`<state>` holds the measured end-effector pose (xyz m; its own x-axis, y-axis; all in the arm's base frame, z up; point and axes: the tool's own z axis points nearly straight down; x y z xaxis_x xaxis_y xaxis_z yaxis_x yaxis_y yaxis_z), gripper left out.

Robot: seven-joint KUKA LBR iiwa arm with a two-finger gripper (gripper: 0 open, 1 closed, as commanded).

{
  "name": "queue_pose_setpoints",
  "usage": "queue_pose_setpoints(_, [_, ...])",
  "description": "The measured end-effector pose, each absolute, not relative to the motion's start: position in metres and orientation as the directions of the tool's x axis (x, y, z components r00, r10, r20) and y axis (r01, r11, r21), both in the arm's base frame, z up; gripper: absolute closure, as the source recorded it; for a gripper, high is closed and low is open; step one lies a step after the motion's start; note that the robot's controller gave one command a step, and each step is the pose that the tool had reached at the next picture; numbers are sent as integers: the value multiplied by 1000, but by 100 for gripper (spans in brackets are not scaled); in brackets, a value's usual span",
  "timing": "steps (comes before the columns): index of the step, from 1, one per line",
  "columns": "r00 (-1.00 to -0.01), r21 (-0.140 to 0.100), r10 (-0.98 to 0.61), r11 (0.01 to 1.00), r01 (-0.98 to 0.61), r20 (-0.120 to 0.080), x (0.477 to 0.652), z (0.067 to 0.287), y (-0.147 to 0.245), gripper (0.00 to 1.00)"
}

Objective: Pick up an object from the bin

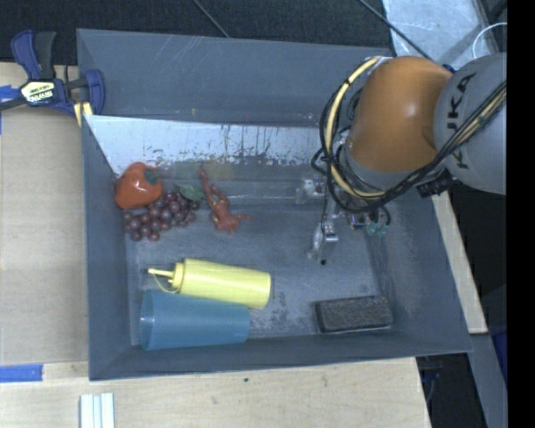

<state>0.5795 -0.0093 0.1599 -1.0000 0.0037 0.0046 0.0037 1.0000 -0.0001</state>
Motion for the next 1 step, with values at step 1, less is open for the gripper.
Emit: queue_pose_setpoints(1, [-1000,0,4,1000,4,-4,581,164,-9,0])
